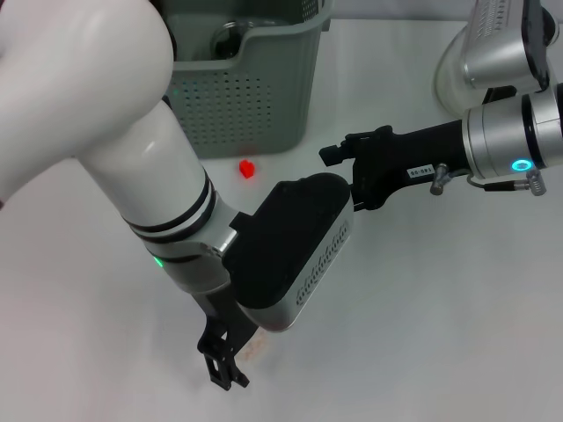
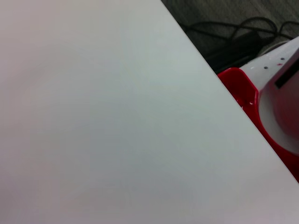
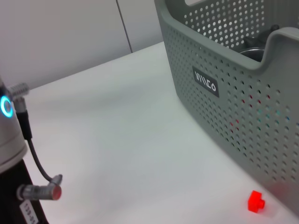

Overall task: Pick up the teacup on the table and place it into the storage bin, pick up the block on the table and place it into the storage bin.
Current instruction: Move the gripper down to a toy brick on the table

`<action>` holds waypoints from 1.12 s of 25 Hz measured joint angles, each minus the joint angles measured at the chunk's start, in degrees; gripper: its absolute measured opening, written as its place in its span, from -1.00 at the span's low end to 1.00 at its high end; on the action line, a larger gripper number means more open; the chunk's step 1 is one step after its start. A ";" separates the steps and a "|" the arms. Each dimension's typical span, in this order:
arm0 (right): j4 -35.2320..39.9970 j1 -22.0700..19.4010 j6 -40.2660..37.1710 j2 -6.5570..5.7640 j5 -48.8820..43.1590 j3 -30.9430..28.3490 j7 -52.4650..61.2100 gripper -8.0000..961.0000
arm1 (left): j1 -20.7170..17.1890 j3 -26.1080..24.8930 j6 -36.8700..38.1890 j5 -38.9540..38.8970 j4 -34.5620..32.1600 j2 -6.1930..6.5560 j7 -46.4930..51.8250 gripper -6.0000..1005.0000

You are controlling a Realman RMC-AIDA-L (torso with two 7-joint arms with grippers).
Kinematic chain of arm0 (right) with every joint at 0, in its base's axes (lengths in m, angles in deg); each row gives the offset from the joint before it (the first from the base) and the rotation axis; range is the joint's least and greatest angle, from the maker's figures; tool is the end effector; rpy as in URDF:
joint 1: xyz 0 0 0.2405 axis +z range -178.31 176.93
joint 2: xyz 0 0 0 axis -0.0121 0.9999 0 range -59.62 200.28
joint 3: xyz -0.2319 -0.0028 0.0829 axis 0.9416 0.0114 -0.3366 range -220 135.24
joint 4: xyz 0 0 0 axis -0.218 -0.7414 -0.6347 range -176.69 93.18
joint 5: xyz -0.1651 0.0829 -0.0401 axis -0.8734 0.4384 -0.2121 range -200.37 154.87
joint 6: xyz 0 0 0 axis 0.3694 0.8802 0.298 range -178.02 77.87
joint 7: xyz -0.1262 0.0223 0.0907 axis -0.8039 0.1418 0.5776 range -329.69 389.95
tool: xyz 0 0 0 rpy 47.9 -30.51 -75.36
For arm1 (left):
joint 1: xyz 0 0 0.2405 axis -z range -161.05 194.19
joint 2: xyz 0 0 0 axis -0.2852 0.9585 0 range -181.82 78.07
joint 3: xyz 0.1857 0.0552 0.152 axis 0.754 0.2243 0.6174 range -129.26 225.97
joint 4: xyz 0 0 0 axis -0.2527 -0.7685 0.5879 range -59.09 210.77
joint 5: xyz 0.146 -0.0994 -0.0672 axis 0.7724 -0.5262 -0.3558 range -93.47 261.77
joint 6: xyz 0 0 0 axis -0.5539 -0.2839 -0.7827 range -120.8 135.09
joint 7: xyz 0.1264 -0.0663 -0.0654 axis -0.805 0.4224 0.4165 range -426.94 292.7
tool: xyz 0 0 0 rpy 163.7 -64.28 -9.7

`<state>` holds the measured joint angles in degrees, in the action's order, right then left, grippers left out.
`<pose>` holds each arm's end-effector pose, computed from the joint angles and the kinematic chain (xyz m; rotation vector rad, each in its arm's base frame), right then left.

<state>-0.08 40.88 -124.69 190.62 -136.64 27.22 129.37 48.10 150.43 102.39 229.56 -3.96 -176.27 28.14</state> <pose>0.1630 0.3439 -0.0708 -2.9885 0.5478 0.2804 -0.1608 0.2478 -0.0850 2.7573 -0.6513 -0.6974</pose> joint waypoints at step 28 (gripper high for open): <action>-0.64 -0.22 0.94 0.03 0.60 -0.62 -0.03 0.96 | 2.22 -0.27 -2.64 0.80 5.42 0.11 -3.91 0.47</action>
<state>-0.72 40.66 -123.75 190.65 -136.03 26.61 129.34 50.32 150.15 99.75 230.36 1.46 -176.15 24.22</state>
